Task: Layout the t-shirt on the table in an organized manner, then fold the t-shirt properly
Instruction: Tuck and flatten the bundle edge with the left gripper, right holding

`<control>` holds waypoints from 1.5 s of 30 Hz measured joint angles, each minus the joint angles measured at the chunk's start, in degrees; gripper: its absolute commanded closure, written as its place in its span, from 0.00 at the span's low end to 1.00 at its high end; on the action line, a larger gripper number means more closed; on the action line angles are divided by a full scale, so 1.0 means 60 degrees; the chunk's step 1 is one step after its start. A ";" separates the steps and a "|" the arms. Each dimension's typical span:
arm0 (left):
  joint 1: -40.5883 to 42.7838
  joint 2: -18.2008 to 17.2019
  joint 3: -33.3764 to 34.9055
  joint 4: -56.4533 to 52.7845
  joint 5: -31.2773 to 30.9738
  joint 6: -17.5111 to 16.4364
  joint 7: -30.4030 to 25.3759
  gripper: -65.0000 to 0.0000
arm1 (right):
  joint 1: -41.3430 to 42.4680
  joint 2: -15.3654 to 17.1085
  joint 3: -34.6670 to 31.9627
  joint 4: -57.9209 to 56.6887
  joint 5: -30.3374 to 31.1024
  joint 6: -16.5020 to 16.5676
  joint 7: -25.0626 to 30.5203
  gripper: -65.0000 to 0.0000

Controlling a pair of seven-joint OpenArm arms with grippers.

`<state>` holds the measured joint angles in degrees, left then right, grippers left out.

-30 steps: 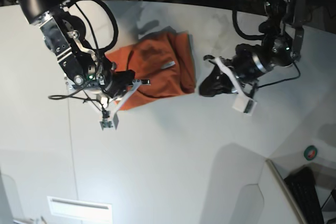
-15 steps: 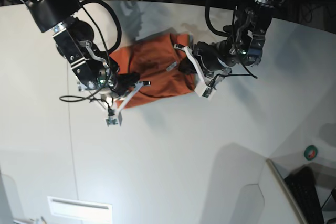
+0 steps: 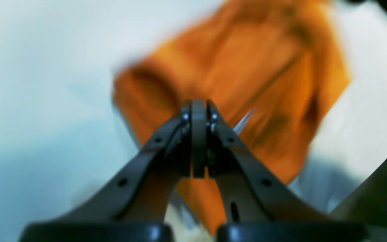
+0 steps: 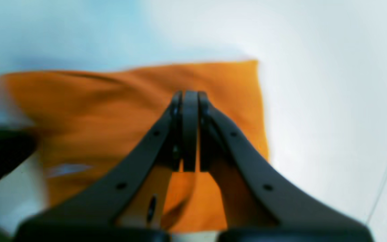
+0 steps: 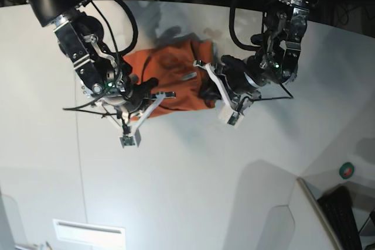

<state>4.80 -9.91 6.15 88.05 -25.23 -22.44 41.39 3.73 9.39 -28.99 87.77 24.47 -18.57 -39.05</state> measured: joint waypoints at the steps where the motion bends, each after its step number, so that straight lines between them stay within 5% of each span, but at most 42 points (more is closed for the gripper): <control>1: 0.0127 -0.0007 -0.0335 0.0386 -0.0047 0.0000 -0.0015 1.00 | -0.0040 0.0051 0.0000 0.0280 -0.0029 -0.0033 -0.0127 1.00; 5: 0.0663 -0.0091 -0.1836 0.1355 0.0076 -0.0044 0.1304 1.00 | -0.0550 0.0328 0.0550 0.1071 -0.0044 -0.0018 -0.0353 1.00; 9: 0.0820 -0.0062 -0.2852 0.1490 -0.0583 -0.0725 0.1923 1.00 | -0.0714 0.0463 0.1005 0.1140 -0.0080 -0.0018 -0.0361 1.00; 13: 0.1009 -0.0018 -0.3231 0.0630 -0.1770 -0.1005 0.1898 0.20 | -0.0710 0.0488 0.0991 0.1137 -0.0062 -0.0018 -0.0350 1.00; 15: 0.1038 -0.0069 -0.3246 -0.0015 -0.1902 -0.0925 0.1971 0.03 | -0.0714 0.0539 0.0954 0.1137 -0.0047 -0.0018 -0.0357 1.00; 23: 0.0769 0.0040 -0.2433 -0.1304 -0.2211 -0.0922 0.1137 0.12 | -0.0710 0.0623 0.0958 0.1137 -0.0047 -0.0018 -0.0350 1.00; 27: 0.0794 0.0117 -0.2175 -0.1461 -0.2215 -0.1843 0.0914 0.13 | -0.0750 0.0619 0.0958 0.1137 -0.0047 -0.0018 -0.0350 1.00; 43: -0.0248 0.0729 -0.2142 -0.3621 -0.2466 -0.2036 0.0616 0.14 | -0.0947 0.0619 0.0984 0.1137 -0.0044 -0.0018 -0.0331 1.00; 45: -0.0426 0.0725 -0.2142 -0.3956 -0.2539 -0.2069 0.0517 0.20 | -0.1031 0.0619 0.0984 0.1137 -0.0044 -0.0018 -0.0350 1.00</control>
<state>2.24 -5.56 -6.70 64.31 -40.47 -34.85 44.49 -2.46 13.10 -23.09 94.59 24.21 -18.68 -41.15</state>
